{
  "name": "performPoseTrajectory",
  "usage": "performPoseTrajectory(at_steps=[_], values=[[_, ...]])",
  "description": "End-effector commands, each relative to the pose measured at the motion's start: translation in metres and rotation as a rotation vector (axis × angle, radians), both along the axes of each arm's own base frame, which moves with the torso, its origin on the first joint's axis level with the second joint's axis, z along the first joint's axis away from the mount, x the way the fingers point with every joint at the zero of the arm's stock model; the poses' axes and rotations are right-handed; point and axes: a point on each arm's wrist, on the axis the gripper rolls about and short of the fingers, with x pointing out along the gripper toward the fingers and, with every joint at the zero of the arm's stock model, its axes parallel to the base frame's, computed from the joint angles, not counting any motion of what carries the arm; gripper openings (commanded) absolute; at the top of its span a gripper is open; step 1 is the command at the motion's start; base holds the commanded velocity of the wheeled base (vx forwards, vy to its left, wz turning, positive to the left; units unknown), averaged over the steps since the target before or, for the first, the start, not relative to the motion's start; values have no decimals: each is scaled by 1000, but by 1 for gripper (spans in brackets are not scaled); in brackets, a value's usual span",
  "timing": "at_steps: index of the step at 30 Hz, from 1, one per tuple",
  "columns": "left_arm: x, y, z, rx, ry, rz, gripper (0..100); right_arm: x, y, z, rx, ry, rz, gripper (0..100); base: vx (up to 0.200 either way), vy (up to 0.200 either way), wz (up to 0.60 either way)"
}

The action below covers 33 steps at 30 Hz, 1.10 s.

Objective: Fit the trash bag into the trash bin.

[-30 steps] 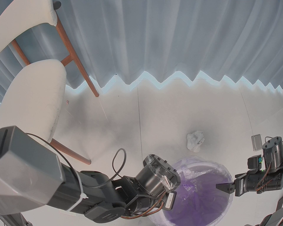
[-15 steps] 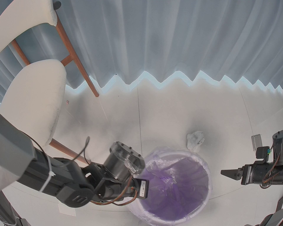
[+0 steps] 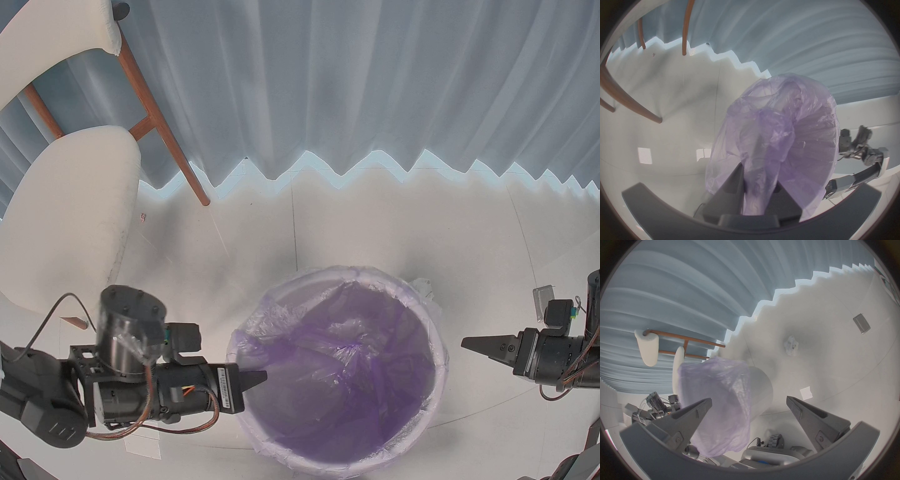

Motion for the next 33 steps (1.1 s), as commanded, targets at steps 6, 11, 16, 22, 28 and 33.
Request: performPoseTrajectory(at_steps=[6, 11, 16, 22, 28, 33], values=[[-35, 34, -19, -220, -82, 8, 0, 14, 11, -3, 84, 4, 46, 100, 0, 0, 0], [-35, 33, -18, -240, -78, 16, 0, 16, 12, 3, 106, -20, 64, 100, 0, 0, 0], [-37, 34, -19, -236, -73, 20, 0, 16, 16, 6, 118, -59, 82, 100, 0, 0, 0], [-36, 32, -17, -242, -82, 14, 0, 15, 18, 3, 109, -47, 98, 100, 0, 0, 0], [-36, 32, -15, -251, -93, 11, 0, 17, 20, 0, 103, -25, 107, 100, 0, 0, 0], [-36, 33, -14, -252, -94, 11, 0, 20, 24, -3, 101, -9, 115, 0, 0, 0, 0]])
